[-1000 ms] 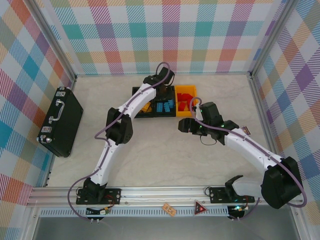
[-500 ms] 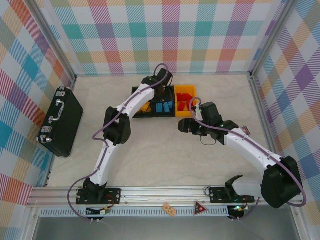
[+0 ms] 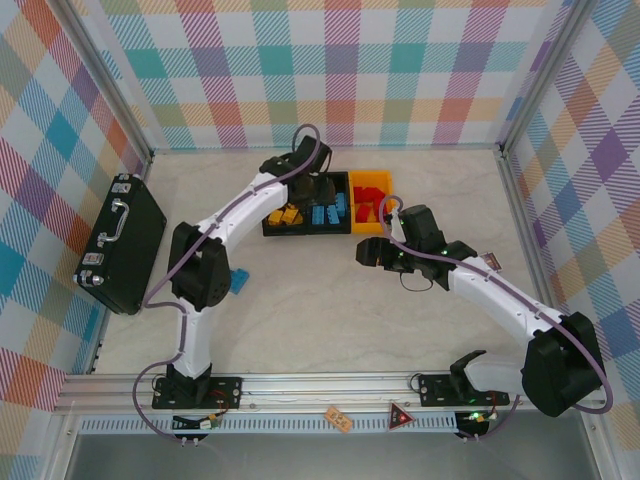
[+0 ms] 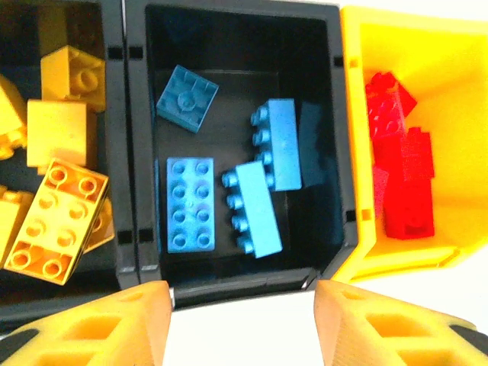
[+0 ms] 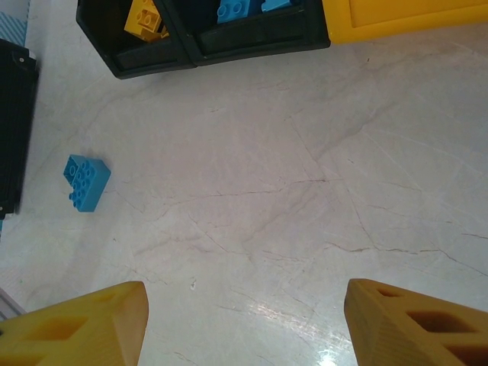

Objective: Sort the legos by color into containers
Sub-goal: Pick up the lego from the middle-left of the table.

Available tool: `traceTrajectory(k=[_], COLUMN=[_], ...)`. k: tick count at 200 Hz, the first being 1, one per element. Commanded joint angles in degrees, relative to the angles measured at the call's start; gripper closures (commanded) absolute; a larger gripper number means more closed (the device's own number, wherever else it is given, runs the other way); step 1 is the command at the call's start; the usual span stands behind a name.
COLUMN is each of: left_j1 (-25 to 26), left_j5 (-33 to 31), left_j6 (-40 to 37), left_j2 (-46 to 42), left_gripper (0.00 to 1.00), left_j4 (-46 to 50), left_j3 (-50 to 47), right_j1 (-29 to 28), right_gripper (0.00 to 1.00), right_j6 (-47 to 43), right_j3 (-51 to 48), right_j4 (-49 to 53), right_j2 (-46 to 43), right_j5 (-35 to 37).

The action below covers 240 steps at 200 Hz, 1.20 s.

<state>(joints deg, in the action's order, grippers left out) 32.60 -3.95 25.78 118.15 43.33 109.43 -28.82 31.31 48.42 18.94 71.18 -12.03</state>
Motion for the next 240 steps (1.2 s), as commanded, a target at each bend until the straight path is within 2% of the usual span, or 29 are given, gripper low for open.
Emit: traceTrajectory(k=[1,83,163,207,223,240], left_j1=[0.36,0.07,-2.95,-6.12,-7.92,-10.50], left_j5=[-0.78,-4.51,-9.74,-14.19,-15.17,-15.52], left_j6=[0.43,2.31,8.61,14.85,16.21,18.13], left_j2=[-4.44,-19.19,-35.07,-42.94,-44.92,-46.08], left_gripper=[0.48,0.46,0.38,0.30,0.21,0.19], left_j4=[-2.22,-5.80,-5.01,-3.48,-3.60,-3.62], left_j3=[-4.43,-25.46,-45.18,-55.58,-58.54,-60.80], right_j1=[0.42,-0.60,-7.17,-11.31,-12.20,-12.64], right_gripper=[0.31,0.31,0.31,0.31,0.31,0.31], right_j6=[0.83,0.46,-0.38,-0.56,-0.62,-0.57], right_j3=[-0.52,0.59,3.71,6.42,7.24,7.55], right_j4=[-0.81,-1.13,-3.48,-4.37,-4.44,-4.67], right_j2=[-1.19,-0.19,4.55,9.23,10.45,11.37], right_j5=[-1.54,-4.26,-4.74,-5.46,-5.62,-5.70])
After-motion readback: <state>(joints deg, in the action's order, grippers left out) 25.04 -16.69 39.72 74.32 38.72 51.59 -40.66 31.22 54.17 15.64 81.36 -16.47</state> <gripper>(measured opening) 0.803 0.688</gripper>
